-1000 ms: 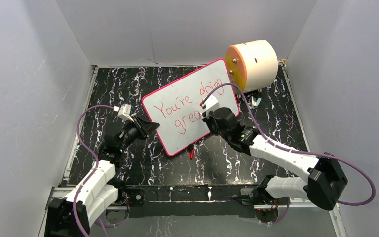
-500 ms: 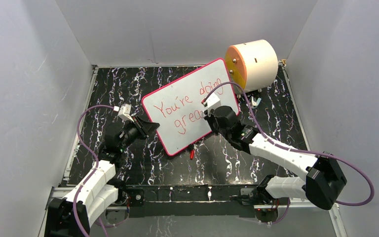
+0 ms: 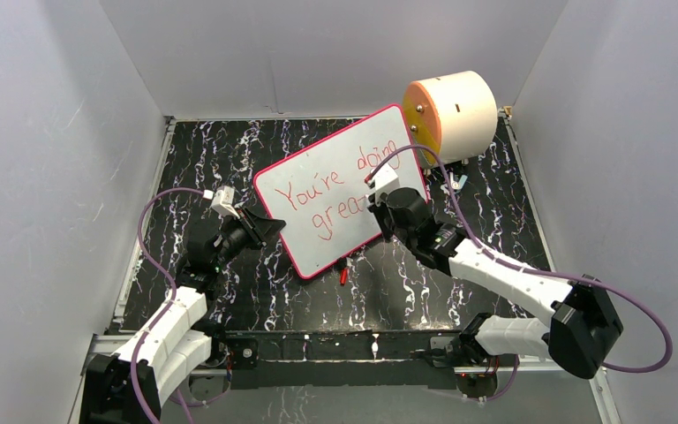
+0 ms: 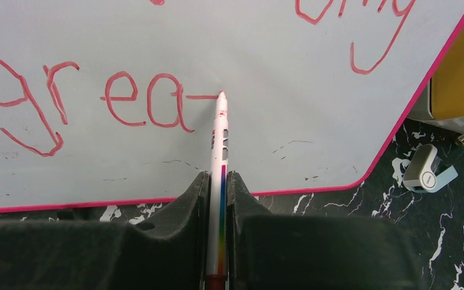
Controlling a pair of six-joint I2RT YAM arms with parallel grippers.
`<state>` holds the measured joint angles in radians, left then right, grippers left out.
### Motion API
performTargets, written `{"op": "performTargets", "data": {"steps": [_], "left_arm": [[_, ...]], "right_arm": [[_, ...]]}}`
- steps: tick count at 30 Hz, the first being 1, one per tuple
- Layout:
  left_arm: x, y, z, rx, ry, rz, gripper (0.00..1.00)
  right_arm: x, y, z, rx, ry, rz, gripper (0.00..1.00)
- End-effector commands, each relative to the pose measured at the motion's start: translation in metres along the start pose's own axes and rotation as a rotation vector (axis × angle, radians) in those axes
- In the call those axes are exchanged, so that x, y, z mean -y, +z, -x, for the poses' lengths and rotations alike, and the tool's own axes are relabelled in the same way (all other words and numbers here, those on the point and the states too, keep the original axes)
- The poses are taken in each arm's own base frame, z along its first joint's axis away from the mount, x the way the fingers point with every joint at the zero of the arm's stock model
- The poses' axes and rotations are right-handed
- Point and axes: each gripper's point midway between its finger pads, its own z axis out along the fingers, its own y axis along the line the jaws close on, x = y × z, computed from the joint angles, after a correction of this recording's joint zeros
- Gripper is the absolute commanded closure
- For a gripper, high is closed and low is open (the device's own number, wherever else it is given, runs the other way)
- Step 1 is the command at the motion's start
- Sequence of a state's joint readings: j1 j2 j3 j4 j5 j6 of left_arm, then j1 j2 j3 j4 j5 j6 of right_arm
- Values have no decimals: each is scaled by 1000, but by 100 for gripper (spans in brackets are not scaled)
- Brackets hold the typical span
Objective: Write a sentence on the whiteboard
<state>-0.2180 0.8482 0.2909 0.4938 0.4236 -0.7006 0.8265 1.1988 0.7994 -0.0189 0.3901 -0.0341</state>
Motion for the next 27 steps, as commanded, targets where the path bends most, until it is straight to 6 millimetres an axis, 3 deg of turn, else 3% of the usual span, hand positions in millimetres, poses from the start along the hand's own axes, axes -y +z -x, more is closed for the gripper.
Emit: {"op": "performTargets", "data": {"steps": [1,16,27], "left_arm": [[-12,1,2,1,-15,74,100],[-12,2,2,-4,-17,75,100],[-11,2,3,-4,-18,71,100]], "right_arm": [[6,-13,43,136,29,7,100],[-1,-6,61,172,16,35,100],[-5,1,44,106,8,43,100]]}}
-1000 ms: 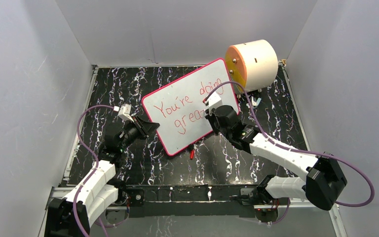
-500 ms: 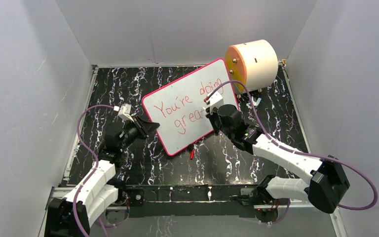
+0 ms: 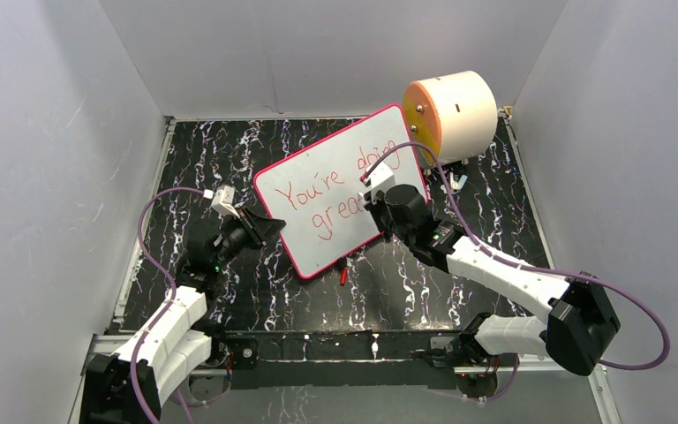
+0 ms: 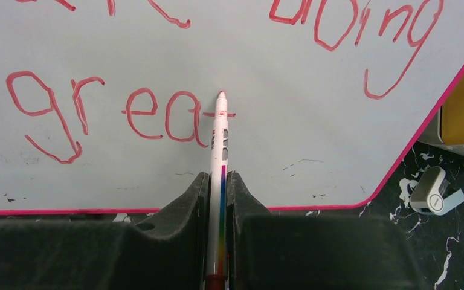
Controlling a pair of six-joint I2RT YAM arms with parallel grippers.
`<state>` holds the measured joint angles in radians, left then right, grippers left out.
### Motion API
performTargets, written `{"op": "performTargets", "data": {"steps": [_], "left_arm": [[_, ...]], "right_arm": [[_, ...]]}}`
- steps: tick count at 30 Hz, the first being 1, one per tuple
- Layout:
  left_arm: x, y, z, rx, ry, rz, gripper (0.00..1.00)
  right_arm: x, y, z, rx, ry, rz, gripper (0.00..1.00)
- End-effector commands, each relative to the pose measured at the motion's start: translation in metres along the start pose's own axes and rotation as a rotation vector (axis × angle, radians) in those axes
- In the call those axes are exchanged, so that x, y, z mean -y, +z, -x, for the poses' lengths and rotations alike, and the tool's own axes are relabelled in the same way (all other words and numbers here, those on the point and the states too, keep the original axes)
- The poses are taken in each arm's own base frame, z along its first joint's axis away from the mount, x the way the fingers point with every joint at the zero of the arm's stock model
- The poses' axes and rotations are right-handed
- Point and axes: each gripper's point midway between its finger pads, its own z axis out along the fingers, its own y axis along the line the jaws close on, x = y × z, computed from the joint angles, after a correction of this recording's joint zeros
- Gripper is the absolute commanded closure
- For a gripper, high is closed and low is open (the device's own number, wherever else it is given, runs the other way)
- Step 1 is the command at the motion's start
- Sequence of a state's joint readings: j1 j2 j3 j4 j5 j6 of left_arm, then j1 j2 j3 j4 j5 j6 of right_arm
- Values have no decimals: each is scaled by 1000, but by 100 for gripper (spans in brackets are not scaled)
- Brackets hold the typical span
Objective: Write a sentence on the whiteboard
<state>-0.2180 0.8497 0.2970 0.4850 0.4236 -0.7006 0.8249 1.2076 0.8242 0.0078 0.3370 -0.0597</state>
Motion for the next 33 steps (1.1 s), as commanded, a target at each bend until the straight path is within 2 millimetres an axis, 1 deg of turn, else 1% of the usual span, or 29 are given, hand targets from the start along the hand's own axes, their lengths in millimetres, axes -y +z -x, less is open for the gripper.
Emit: {"op": "performTargets", "data": {"steps": [1,4,6,8,10,23,30,33], "left_arm": [[-12,2,2,-1,-16,69,100],[-12,2,2,-3,-17,70,100],[-11,1,2,-2,-15,69,100],[-11,2,3,-1,-15,68,100],[-11,2,3,-1,-16,68,100],[-11,1,3,-3,-18,72,100],[-11,2,4,-2,-22,71,100],[-11,2,3,-6,-22,74,100]], "right_arm": [[3,2,24,50,16,-8,100],[2,2,15,22,15,-7,100],[1,2,13,18,21,-6,100],[1,0,3,-20,15,-2,100],[1,-2,-1,-32,15,-1,100],[-1,-10,-15,-75,21,15,100],[4,-12,-21,-87,18,-13,100],[7,-12,-21,-83,15,-29,100]]}}
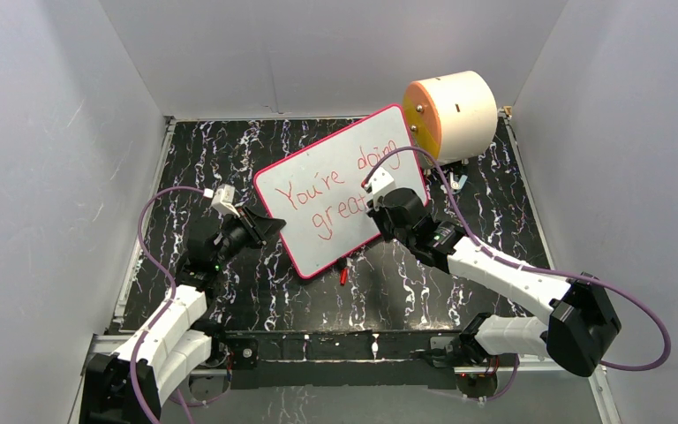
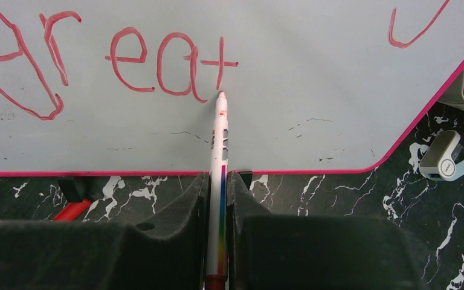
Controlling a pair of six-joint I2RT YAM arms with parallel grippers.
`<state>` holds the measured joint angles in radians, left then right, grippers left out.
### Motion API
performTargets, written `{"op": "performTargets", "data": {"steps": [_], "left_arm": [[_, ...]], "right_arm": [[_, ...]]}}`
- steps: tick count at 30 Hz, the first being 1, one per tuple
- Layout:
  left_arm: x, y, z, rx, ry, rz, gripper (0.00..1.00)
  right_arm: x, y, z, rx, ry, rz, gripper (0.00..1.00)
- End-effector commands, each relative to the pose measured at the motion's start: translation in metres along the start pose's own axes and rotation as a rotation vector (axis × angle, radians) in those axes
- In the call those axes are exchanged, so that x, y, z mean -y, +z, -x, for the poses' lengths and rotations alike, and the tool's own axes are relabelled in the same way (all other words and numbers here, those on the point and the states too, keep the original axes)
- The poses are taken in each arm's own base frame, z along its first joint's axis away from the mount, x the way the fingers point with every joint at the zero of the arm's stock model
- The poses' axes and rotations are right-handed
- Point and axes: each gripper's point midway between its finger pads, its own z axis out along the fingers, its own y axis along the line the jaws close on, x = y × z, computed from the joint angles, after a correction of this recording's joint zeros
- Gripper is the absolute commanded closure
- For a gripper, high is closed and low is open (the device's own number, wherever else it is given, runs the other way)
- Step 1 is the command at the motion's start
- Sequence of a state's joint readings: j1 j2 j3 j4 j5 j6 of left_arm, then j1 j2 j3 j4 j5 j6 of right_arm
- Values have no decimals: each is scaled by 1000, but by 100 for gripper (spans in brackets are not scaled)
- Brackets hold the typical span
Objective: Write a sentence on the whiteboard
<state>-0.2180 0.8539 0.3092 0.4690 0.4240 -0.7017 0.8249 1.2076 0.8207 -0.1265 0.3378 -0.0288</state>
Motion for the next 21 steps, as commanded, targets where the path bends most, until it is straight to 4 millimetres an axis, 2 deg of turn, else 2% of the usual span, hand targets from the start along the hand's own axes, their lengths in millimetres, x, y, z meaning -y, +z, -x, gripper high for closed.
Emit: {"op": "performTargets", "data": {"steps": [1,10,21], "left_arm": [[-11,1,3,1,-18,69,100],[-13,1,2,-1,-20,76,100],[-14,3,0,-8,-29,78,100]], "right_arm": [[9,-6,12,48,22,-38,100],[14,-4,15,57,17,-62,100],[8,-9,25,109,34,-18,100]]}}
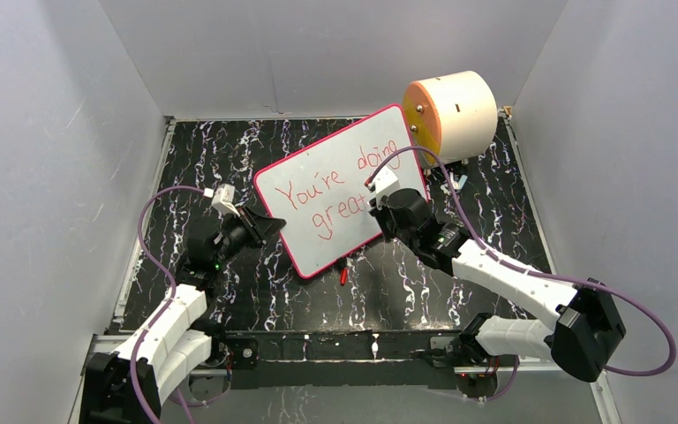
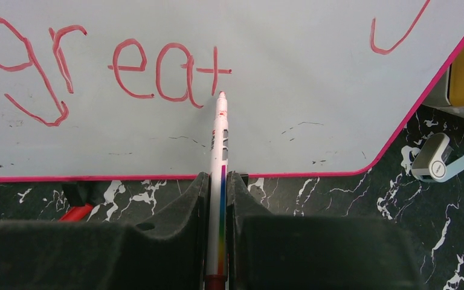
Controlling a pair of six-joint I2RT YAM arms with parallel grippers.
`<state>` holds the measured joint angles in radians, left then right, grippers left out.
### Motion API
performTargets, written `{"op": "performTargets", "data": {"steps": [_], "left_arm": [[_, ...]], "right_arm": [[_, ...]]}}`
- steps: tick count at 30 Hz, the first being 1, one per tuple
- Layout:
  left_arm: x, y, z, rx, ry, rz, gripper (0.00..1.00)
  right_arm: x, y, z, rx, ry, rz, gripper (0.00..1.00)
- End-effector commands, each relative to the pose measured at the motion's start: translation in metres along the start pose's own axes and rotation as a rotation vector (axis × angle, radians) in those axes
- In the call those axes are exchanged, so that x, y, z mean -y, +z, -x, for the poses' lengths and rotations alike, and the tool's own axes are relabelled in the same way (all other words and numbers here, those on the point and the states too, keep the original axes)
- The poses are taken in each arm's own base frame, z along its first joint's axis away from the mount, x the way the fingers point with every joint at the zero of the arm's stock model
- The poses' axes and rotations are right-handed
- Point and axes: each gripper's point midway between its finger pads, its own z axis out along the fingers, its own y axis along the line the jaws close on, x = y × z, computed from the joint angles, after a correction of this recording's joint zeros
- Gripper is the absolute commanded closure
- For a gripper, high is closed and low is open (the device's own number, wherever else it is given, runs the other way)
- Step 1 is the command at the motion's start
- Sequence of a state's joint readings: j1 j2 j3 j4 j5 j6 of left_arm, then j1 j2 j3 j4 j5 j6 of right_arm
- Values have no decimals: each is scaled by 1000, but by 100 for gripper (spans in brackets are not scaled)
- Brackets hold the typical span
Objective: Write a sentence on the whiteboard
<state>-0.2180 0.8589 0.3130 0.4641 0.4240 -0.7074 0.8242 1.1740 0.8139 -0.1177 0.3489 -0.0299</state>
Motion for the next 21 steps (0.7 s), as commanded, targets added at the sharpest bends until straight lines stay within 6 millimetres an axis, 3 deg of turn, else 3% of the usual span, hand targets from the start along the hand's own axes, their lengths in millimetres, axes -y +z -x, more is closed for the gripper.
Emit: {"op": "performTargets", "data": {"steps": [1,21], "left_arm": [[-14,2,1,-4,-22,74,100],[-13,2,-1,-8,-27,69,100]], "right_arm": [[4,-1,19,79,24,-8,100],[0,10,23,83,24,10,100]]}}
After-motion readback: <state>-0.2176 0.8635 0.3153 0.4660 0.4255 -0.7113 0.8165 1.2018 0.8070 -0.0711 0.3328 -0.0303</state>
